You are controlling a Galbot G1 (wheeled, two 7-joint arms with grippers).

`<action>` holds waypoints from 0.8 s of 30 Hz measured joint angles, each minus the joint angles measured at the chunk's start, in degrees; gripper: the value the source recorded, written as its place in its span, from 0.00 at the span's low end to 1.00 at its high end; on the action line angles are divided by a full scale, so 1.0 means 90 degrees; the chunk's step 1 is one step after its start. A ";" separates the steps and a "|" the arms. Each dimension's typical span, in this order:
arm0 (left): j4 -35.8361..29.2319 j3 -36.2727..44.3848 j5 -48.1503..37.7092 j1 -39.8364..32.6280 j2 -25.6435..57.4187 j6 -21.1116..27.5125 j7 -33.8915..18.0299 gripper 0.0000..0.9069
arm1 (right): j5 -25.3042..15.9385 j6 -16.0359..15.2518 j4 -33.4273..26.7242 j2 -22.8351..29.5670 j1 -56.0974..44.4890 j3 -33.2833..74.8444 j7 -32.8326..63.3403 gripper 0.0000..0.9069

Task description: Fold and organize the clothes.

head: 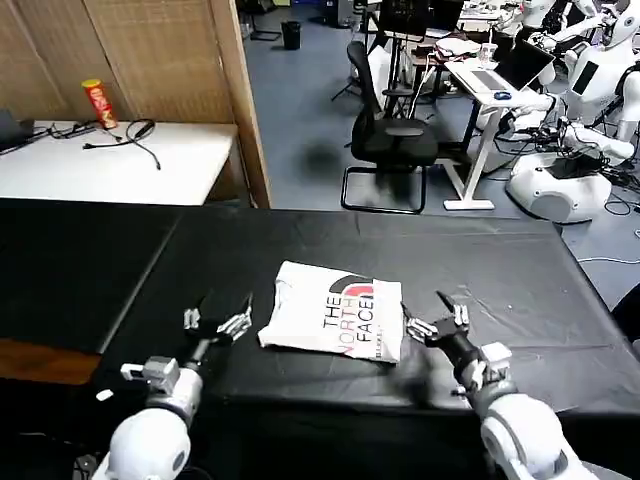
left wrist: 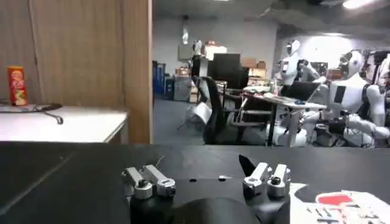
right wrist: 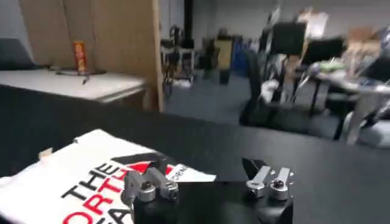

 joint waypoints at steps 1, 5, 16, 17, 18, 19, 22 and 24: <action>-0.0049 -0.0036 0.0006 0.0087 0.0036 -0.0015 -0.0015 0.97 | -0.0108 0.0183 0.0064 0.0018 -0.0202 0.0030 0.0041 0.97; -0.0244 -0.0178 0.0075 0.0467 0.0105 -0.0107 -0.0016 0.97 | -0.0490 0.0783 0.0307 0.0095 -0.0995 0.0164 0.0242 0.97; -0.0816 -0.0619 0.0109 0.1813 0.0180 -0.0147 0.0019 0.97 | -0.1035 0.1843 0.0910 0.0425 -0.2900 0.0547 0.1145 0.97; -0.0856 -0.0656 0.0102 0.1936 0.0182 -0.0141 0.0013 0.97 | -0.1074 0.1928 0.0976 0.0470 -0.3089 0.0541 0.1271 0.97; -0.0901 -0.0696 0.0079 0.2057 0.0184 -0.0123 0.0000 0.97 | -0.1121 0.1979 0.1039 0.0516 -0.3261 0.0529 0.1397 0.97; -0.0958 -0.0742 0.0047 0.2188 0.0184 -0.0103 -0.0012 0.97 | -0.1173 0.2008 0.1102 0.0562 -0.3428 0.0500 0.1503 0.97; -0.1096 -0.0887 -0.0023 0.2529 0.0177 -0.0048 -0.0021 0.97 | -0.1297 0.2017 0.1256 0.0664 -0.3896 0.0420 0.1801 0.97; -0.1164 -0.0962 -0.0068 0.2698 0.0177 -0.0010 -0.0030 0.97 | -0.1323 0.2009 0.1335 0.0712 -0.4160 0.0354 0.1932 0.97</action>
